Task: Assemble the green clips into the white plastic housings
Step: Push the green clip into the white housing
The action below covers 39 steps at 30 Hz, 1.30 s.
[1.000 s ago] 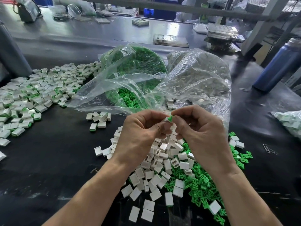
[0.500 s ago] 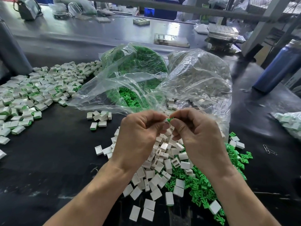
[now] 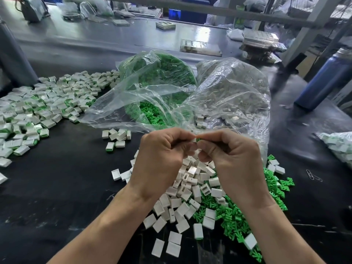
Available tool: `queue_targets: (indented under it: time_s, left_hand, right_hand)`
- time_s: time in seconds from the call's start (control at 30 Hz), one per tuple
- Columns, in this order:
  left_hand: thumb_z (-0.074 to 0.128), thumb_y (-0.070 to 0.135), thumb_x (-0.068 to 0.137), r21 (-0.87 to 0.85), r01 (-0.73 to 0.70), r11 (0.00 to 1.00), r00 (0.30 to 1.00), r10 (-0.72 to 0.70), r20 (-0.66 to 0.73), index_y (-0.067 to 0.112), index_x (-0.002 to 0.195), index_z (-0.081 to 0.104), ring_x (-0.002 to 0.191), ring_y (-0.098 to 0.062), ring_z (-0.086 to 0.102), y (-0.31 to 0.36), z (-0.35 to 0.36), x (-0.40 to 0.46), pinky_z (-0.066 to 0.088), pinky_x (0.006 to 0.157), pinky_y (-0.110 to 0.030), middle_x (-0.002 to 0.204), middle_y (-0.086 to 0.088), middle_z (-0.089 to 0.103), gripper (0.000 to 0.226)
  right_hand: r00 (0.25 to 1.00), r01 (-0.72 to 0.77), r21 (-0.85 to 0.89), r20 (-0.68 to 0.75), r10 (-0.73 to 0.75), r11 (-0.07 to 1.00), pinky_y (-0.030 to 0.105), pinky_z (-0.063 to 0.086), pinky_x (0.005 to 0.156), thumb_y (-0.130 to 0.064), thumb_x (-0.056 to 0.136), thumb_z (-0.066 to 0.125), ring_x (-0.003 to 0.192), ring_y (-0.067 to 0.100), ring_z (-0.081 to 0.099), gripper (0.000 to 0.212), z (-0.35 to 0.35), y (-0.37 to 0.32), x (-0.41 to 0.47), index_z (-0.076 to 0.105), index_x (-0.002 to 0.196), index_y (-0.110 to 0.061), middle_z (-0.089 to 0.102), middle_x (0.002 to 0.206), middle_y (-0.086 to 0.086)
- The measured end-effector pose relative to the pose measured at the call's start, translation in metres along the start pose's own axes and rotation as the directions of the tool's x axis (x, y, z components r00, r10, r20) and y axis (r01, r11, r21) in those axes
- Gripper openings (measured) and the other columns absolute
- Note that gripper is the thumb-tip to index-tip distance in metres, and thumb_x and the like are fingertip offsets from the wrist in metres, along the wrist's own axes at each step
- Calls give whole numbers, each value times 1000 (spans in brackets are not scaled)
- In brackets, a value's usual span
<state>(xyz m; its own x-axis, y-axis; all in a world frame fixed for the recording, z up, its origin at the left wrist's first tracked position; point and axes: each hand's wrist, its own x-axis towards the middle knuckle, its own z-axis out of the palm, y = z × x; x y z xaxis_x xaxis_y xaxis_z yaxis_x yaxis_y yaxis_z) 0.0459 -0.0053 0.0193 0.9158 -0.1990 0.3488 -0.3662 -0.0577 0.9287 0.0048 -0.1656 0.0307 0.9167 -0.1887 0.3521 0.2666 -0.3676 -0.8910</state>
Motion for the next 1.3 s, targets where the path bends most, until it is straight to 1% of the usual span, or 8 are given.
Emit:
queue_targets:
  time_s: [0.13, 0.2, 0.3, 0.4, 0.7, 0.93, 1.1, 1.3]
  left_hand:
    - [78, 8, 90, -110, 11, 994, 1000, -10, 13, 27, 94, 77, 79, -12, 76, 7, 5, 1, 58, 70, -18, 86, 8, 79, 19]
    - [78, 13, 90, -66, 17, 998, 1000, -16, 15, 26, 94, 76, 88, -10, 75, 7, 6, 3, 60, 76, -23, 94, 10, 77, 14]
    - [80, 14, 89, -25, 15, 1000, 1000, -15, 13, 27, 92, 77, 99, -9, 72, 5, 9, 4, 60, 84, -26, 109, 12, 72, 13]
    - [79, 14, 91, 32, -22, 999, 998, 21, 56, 27, 96, 77, 109, -10, 69, 5, 11, 2, 57, 92, -26, 117, 15, 68, 14]
    - [81, 8, 88, 38, -81, 996, 992, 77, 96, 16, 99, 78, 109, -9, 69, 10, 26, -4, 52, 90, -14, 113, 8, 70, 14]
    - [80, 10, 89, 14, -50, 999, 993, 48, 108, 15, 107, 75, 106, -12, 71, 8, 31, -6, 59, 91, -27, 112, 7, 73, 20]
    - [78, 10, 91, -21, -25, 999, 994, 27, 110, 13, 108, 74, 106, -13, 72, 9, 34, -8, 60, 92, -34, 110, 7, 75, 18]
    - [78, 8, 91, -75, 1, 997, 996, 6, 94, 13, 103, 75, 103, -16, 73, 11, 33, -10, 61, 89, -39, 110, 6, 76, 13]
  right_hand:
    - [998, -56, 235, -15, 61, 970, 31, 62, 60, -18, 97, 69, 66, 22, 73, 12, -1, -2, 0, 78, 105, -17, 78, 84, 5]
    - [988, -150, 296, 10, 154, 943, 34, 57, 48, -35, 101, 60, 60, 25, 68, 27, 0, -1, 1, 73, 109, -12, 75, 85, 11]
    - [961, -276, 354, 122, 249, 894, 30, 43, 37, -54, 107, 41, 50, 27, 57, 57, 3, 0, 1, 72, 92, -8, 71, 78, 18]
    - [926, -373, 317, 195, 324, 872, 25, 36, 37, -63, 107, 34, 44, 23, 52, 70, 9, -1, -2, 71, 74, -14, 67, 66, 16]
    - [908, -398, 493, 91, 409, 773, 21, 31, 34, -48, 111, 33, 37, 13, 35, 63, 20, -7, -4, 60, 60, -24, 40, 48, -3]
    - [930, -298, 478, -50, 365, 826, 16, 31, 34, -36, 112, 34, 36, 8, 38, 66, 25, -8, -6, 67, 55, -33, 44, 46, -9]
    - [951, -240, 508, -49, 306, 827, 16, 39, 38, -28, 112, 31, 41, -1, 48, 69, 26, -10, -5, 71, 56, -36, 52, 47, -14]
    - [964, -216, 436, -48, 263, 873, 20, 42, 39, -29, 112, 29, 43, 1, 52, 66, 26, -11, -6, 75, 65, -41, 55, 48, -11]
